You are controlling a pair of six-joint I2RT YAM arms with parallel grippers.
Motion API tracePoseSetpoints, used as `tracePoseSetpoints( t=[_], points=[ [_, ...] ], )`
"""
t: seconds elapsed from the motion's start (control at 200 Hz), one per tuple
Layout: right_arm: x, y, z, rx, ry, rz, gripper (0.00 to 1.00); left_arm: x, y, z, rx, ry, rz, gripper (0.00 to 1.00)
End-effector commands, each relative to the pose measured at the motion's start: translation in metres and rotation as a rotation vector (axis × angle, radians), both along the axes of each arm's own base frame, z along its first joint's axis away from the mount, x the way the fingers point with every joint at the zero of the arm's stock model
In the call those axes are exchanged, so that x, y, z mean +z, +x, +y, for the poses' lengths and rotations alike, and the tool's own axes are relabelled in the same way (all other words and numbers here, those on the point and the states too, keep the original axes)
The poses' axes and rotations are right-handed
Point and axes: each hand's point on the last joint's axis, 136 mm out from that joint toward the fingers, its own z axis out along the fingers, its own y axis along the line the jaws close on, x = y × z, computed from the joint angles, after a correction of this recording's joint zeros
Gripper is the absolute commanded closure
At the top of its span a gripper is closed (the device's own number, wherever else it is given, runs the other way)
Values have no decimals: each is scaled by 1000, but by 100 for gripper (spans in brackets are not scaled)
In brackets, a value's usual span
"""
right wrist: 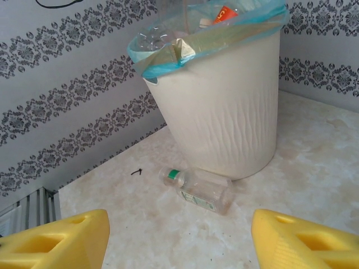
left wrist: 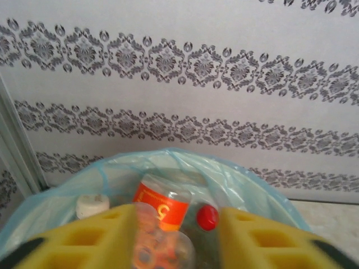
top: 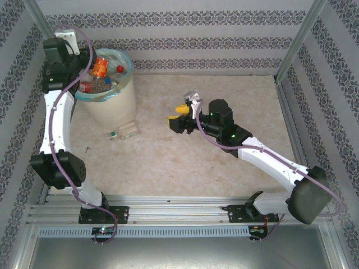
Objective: Put the plastic bottles in the bin
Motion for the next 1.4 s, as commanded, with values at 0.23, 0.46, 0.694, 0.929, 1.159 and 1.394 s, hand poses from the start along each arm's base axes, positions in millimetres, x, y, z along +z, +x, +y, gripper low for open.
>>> tracePoseSetpoints(
  t=[0.23,0.46,0.694,0.929,1.159,1.394],
  points=[
    [9,-5,12,43,19,-15,32,-67,-34,2,15,24,217,20],
    [10,-9,10,42,19,-19,32,-37,-46,19,111,119,112,19],
    [3,-11,11,40,16,-6,32,0,-67,29,192,154,21,18],
    [0,-12,10,40,6,-10,32,7,-81,38,237,113,-19,17],
    [-4,-12,10,38,2,-4,32,-9,-69,37,180,94,55,14],
    [-6,-12,9,41,-4,-1,32,-46,-34,34,86,91,156,14]
  ],
)
